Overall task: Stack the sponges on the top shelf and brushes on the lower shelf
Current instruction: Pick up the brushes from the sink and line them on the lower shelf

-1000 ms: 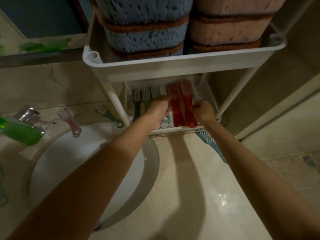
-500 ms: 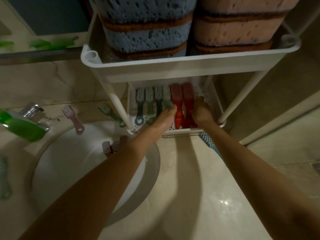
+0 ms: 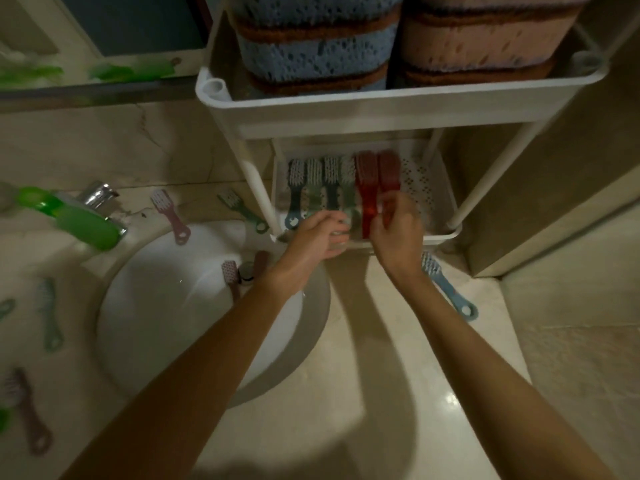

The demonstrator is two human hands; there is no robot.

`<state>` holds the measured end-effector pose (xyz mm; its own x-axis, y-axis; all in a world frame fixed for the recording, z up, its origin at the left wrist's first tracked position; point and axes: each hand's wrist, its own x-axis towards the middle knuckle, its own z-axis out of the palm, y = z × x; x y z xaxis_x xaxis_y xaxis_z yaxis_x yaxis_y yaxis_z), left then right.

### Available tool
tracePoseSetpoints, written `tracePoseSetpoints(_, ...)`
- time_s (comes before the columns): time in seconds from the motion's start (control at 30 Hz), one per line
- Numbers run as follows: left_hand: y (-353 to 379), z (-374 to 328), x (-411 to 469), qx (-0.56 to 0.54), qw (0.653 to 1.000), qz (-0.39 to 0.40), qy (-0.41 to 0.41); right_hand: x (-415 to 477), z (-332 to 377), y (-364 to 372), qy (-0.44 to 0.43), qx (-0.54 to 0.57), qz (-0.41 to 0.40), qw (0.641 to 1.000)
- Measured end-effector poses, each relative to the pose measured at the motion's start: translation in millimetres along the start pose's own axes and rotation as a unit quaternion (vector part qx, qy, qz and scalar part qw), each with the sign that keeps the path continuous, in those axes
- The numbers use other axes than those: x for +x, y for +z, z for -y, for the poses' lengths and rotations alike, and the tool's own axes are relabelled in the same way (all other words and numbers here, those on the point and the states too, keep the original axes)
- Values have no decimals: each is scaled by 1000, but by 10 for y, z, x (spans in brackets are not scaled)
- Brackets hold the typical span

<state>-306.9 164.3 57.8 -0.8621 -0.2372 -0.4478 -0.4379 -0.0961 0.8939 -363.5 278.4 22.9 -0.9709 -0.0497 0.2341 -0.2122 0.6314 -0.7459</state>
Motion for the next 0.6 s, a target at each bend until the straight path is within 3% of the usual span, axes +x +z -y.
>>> tracePoseSetpoints(0.1,-355,130,-401,-45,998,-50,-16,-483,281,106,-4,105,36,994)
tracePoseSetpoints(0.2,-766,294,-780,-50,992,-97,-69,-946,588,387,-17,156,139,978)
tracePoseSetpoints(0.27,-1051,412,-1043,-22,989,-112,-98,-1212,808,617,-17,155,249,956)
tracePoseSetpoints(0.37,-1542,640,-1364,-75,964,-233,-107,-1537,1146,978,-50,143,372,916)
tracePoseSetpoints(0.5,-2207,938,-1666,-127,931,-326,-105,-1889,1682,1443,-96,139,445,879)
tracePoseSetpoints(0.6,-2668,1081,-1837,-149,922,-342,-102,-2100,2058,1815,-124,116,488,856)
